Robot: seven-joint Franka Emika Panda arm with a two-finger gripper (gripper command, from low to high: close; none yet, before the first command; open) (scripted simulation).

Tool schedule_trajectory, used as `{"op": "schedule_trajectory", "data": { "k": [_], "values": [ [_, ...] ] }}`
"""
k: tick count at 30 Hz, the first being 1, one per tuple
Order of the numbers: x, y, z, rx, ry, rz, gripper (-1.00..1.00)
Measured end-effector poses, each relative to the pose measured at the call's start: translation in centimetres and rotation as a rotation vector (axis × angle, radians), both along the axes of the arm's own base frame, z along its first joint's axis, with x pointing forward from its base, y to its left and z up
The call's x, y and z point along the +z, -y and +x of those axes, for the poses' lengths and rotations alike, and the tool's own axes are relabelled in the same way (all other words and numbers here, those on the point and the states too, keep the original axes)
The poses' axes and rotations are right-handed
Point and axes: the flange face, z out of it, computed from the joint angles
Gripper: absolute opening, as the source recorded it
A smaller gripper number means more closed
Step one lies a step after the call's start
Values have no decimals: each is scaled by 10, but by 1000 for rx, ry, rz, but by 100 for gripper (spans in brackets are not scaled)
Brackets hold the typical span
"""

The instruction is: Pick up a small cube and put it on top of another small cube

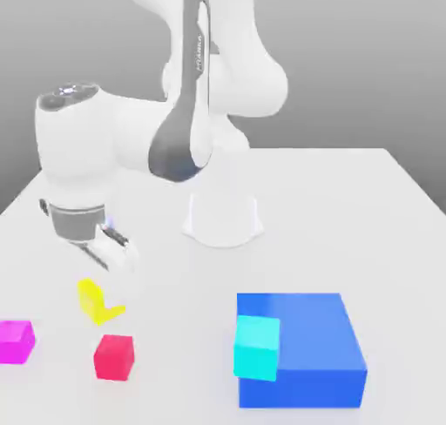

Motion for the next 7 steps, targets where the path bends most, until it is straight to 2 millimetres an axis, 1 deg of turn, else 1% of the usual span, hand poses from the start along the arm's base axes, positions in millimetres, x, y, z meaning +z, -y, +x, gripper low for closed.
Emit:
{"op": "schedule_trajectory", "data": {
  "k": [4,5,7],
  "values": [
    [-43,2,1,5,0,0,-100],
    [-49,2,1,5,0,0,100],
    [-49,2,1,5,0,0,100]
  ]
}}
